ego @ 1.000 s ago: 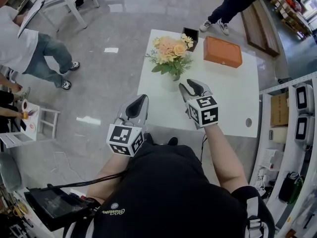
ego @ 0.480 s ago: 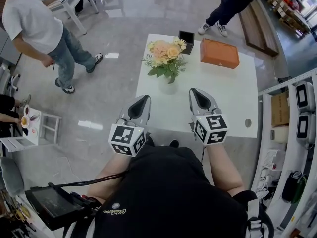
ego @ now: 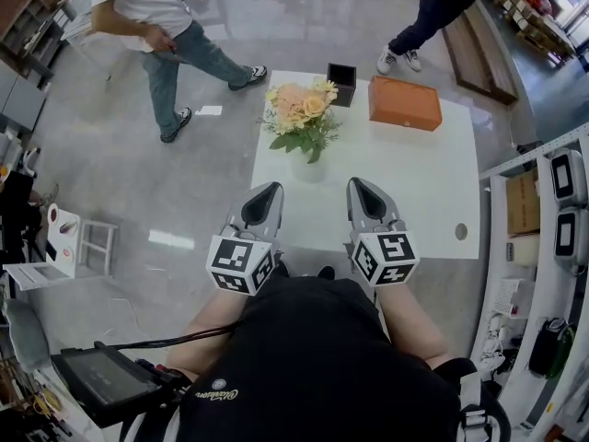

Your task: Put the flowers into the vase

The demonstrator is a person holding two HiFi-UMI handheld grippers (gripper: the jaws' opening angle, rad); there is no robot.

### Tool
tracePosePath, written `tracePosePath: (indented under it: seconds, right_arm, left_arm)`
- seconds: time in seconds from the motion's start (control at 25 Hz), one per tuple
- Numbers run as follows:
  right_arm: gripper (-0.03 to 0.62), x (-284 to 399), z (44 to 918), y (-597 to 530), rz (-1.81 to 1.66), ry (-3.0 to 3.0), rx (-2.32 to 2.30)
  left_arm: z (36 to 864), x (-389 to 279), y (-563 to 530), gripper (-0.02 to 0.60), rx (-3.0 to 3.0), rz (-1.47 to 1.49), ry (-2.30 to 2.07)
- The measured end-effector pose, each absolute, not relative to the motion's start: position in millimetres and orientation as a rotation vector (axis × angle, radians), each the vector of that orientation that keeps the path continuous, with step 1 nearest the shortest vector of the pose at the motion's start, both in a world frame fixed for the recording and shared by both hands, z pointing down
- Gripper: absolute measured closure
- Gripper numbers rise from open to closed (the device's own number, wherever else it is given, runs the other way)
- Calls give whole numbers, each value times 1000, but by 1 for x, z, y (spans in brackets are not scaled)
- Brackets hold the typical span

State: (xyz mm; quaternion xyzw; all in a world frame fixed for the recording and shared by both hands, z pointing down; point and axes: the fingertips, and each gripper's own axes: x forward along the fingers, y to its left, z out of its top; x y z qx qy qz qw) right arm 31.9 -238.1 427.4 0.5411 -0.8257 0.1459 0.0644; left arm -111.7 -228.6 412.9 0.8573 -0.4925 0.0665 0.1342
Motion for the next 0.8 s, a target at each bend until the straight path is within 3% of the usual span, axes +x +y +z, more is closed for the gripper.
tracePosePath:
  seconds: [0.8]
  right_arm:
    - [594, 29, 420, -237, 425, -2506, 1638]
  left_arm:
    - [412, -113, -224, 575, 2482, 196, -1439]
